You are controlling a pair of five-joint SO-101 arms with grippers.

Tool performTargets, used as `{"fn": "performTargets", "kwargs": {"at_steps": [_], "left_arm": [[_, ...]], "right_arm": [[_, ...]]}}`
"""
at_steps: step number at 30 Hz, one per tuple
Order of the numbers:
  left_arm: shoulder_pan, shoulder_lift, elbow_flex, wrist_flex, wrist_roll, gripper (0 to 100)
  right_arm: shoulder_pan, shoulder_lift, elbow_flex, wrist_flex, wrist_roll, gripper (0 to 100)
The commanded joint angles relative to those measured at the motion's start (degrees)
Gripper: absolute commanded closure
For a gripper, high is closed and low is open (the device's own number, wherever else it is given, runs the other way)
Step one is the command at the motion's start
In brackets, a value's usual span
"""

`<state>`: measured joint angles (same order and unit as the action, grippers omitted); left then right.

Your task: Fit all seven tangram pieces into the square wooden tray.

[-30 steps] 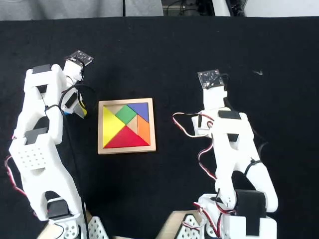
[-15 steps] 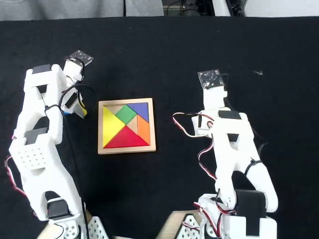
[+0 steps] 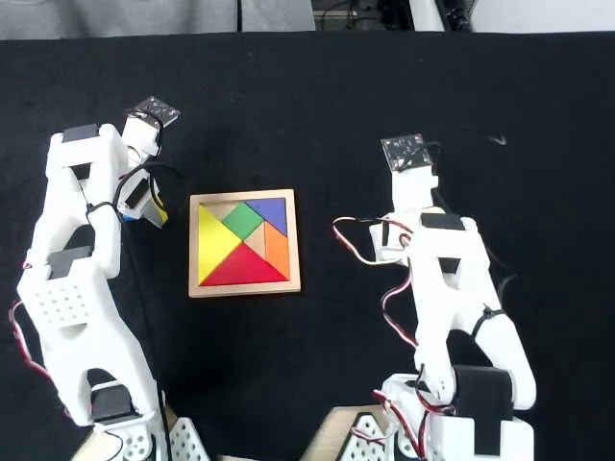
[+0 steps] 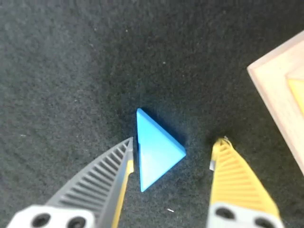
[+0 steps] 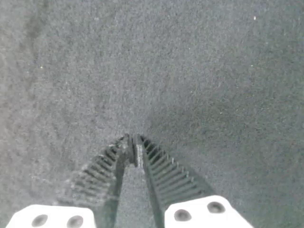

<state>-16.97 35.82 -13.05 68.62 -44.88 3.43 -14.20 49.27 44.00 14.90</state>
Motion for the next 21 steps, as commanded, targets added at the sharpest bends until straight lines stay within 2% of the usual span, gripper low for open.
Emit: {"fn": "performTargets", "kwargs": {"at_steps": [1, 4, 10, 21], "left_arm": [[0.6, -0.4, -2.9, 0.3, 0.1, 74], [0.6, -0.4, -2.9, 0.3, 0.1, 76], [0.9, -0.4, -2.9, 0.4, 0.0, 91], [0.7, -0.5, -2.8, 0.4, 0.1, 91]], "right_arm": [[-0.9, -0.3, -0.9, -0.9, 0.4, 98.7], [-0.9, -0.3, -0.9, -0.9, 0.4, 98.7], [-0.9, -0.2, -0.9, -0.9, 0.4, 98.7], [-0.9, -0.2, -0.9, -0.9, 0.4, 98.7]]}}
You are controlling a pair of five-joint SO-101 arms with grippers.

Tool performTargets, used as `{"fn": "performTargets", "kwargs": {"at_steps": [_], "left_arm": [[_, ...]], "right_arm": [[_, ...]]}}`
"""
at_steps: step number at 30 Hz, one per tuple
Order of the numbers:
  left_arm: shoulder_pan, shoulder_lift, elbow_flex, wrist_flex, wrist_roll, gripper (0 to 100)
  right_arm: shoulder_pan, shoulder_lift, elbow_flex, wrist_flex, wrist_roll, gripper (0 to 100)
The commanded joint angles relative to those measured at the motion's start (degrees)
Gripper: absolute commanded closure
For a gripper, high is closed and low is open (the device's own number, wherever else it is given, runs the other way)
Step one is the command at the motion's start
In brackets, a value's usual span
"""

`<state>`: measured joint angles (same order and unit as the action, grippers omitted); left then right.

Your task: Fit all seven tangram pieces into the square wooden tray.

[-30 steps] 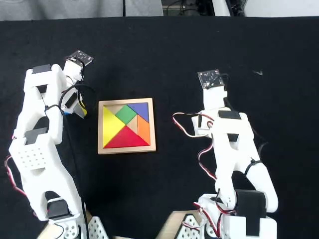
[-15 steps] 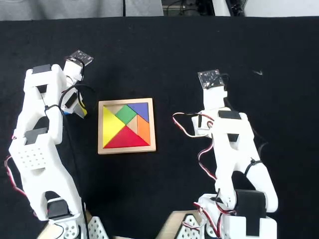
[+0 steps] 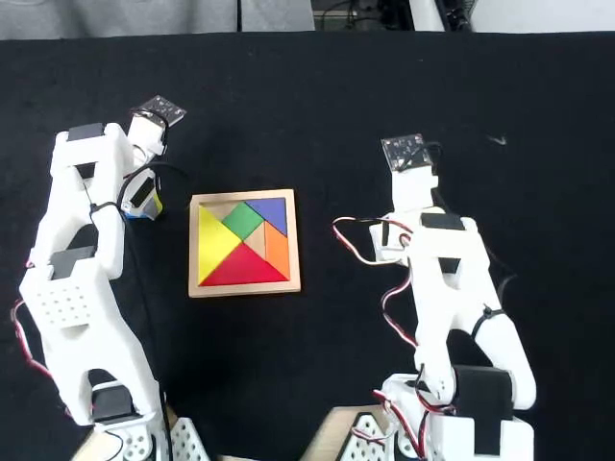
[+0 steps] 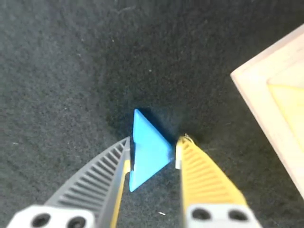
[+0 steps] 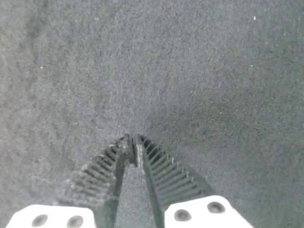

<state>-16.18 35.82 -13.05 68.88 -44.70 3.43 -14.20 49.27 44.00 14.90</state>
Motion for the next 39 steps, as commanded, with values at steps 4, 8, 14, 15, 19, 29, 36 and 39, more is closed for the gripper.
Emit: {"fn": "performTargets", "kwargs": {"at_steps": [4, 8, 14, 15, 19, 29, 36, 39], "left_arm": [[-0.2, -0.9, -2.9, 0.1, -0.1, 91], [0.0, -1.0, -2.5, 0.2, -0.1, 91], [1.1, -3.0, -6.2, 8.2, -0.1, 91], [1.2, -3.7, -6.5, 9.1, -0.1, 91], [1.5, -5.4, -6.4, 9.8, -0.2, 91], [1.9, -7.6, -3.1, 9.9, -0.1, 91], [8.5, -15.5, -2.3, 13.5, 3.5, 91], [8.4, -16.4, -2.9, 12.9, 3.3, 91]], "right_arm": [[-0.9, -0.2, -0.9, -0.9, 0.4, 98.7], [-0.9, -0.2, -0.9, -0.9, 0.4, 98.7], [-0.9, -0.2, -0.9, -0.9, 0.4, 98.7], [-0.9, -0.2, -0.9, -0.9, 0.4, 98.7], [-0.9, -0.2, -0.9, -0.9, 0.4, 98.7], [-0.9, -0.2, -0.9, -0.9, 0.4, 98.7], [-0.9, -0.2, -0.9, -0.8, 0.4, 98.7], [-0.9, -0.2, -0.8, -0.7, 0.4, 98.7]]}}
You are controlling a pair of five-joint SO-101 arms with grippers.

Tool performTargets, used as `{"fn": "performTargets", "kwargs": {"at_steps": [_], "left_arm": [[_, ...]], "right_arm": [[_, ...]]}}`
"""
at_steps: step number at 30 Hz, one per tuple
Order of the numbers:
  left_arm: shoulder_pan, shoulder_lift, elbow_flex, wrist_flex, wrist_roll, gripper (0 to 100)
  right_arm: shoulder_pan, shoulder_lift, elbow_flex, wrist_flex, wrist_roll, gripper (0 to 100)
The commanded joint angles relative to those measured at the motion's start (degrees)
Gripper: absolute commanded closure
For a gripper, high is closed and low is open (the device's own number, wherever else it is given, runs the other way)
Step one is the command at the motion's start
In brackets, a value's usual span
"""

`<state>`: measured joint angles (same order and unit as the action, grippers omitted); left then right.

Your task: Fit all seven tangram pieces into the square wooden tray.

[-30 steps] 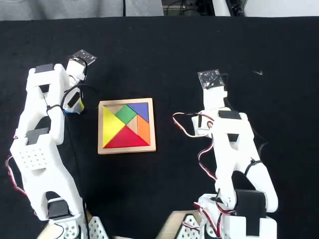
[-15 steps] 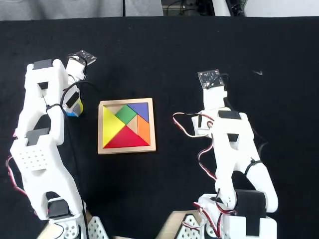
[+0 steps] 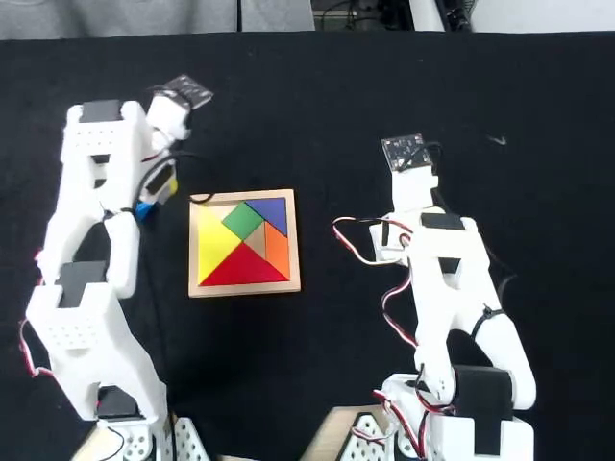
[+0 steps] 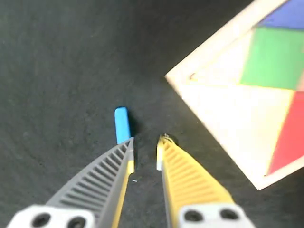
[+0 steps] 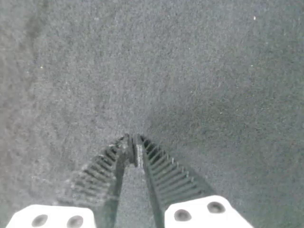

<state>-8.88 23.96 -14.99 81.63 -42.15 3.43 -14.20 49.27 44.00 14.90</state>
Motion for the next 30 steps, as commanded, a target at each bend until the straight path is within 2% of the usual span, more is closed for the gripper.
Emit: {"fn": "performTargets", "kwargs": {"at_steps": [1, 9, 11, 14, 16, 27, 30], "left_arm": [[0.4, -4.6, -0.9, -0.6, 0.7, 91], [-5.5, -4.7, 1.7, -2.0, -1.0, 90], [-6.1, -4.8, 2.9, -2.0, -4.1, 84], [-7.3, -4.2, 3.6, -4.3, -4.9, 73], [-8.4, -2.7, 4.2, -7.9, -4.8, 71], [-8.8, 6.5, -0.4, -9.3, -5.1, 74], [-8.9, 7.5, -0.6, -9.1, -5.1, 82]], "right_arm": [[-0.9, -0.2, -0.8, -0.7, 0.4, 98.7], [-0.9, -0.2, -0.8, -0.6, 0.4, 98.7], [-0.9, -0.2, -0.8, -0.6, 0.4, 98.7], [-0.9, -0.2, -0.8, -0.6, 0.4, 98.7], [-0.9, -0.2, -0.8, -0.6, 0.4, 98.7], [-0.9, -0.2, -0.8, -0.8, 0.4, 98.7], [-0.9, -0.2, -0.8, -0.9, 0.4, 98.7]]}}
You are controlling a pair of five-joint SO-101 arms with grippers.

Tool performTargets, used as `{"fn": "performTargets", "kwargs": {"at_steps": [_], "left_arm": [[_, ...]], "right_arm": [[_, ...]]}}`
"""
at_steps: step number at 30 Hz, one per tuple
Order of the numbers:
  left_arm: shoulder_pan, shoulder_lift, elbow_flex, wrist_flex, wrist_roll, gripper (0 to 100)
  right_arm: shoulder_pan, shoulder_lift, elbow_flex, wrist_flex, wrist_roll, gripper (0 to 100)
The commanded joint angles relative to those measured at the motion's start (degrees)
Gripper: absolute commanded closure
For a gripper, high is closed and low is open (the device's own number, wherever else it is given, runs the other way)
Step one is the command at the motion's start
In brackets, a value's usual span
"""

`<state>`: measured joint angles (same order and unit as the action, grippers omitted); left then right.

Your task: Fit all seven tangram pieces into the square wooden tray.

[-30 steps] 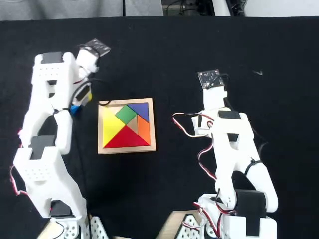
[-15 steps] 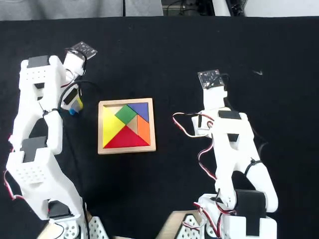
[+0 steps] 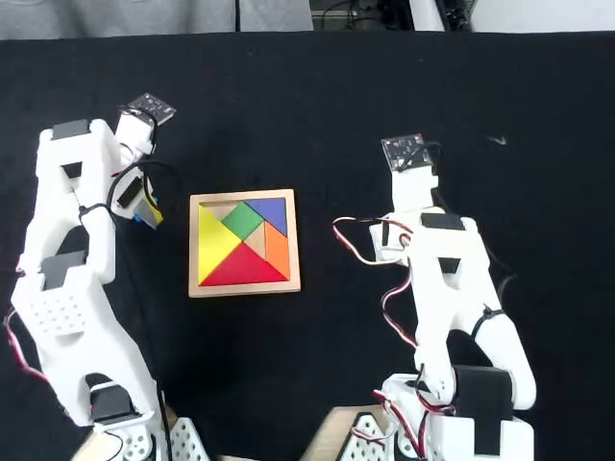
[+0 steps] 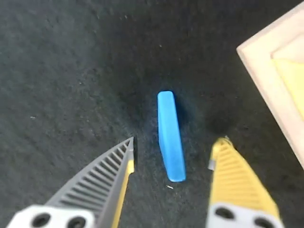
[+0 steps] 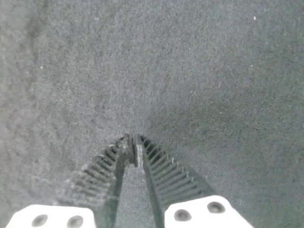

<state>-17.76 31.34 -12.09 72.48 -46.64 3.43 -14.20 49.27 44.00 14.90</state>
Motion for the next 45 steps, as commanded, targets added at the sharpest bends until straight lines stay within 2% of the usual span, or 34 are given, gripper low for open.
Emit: {"fn": "performTargets", "kwargs": {"at_steps": [1, 4, 8, 12, 19, 23, 27, 36, 45], "left_arm": [[-0.1, 0.1, -3.6, 0.5, -0.6, 86], [-0.1, 0.4, -3.6, 1.0, -0.6, 95], [0.7, -0.1, -4.1, 3.2, -0.3, 93], [3.7, -2.1, -10.0, 12.7, 1.6, 94], [13.2, -8.0, -21.3, 28.5, 12.6, 94], [18.9, -11.4, -21.2, 28.4, 23.4, 94], [25.5, -12.4, -16.9, 28.2, 29.2, 94], [25.7, -6.0, -10.9, 18.0, 31.0, 94], [26.9, 0.0, -10.9, 17.3, 31.3, 94]], "right_arm": [[-0.9, -0.2, -0.8, -0.9, 0.4, 98.7], [-0.9, -0.2, -0.8, -0.9, 0.4, 98.7], [-0.9, -0.2, -0.8, -0.9, 0.4, 98.7], [-0.9, -0.2, -0.8, -0.9, 0.4, 98.7], [-0.9, -0.2, -0.8, -0.7, 0.4, 98.7], [-0.8, -0.3, -0.8, -0.5, 0.4, 98.7], [-0.5, -0.5, -0.8, -0.5, 0.4, 98.7], [-0.8, -0.5, -0.8, -0.5, 0.4, 98.7], [-0.8, -0.3, -0.8, -0.9, 0.4, 98.7]]}}
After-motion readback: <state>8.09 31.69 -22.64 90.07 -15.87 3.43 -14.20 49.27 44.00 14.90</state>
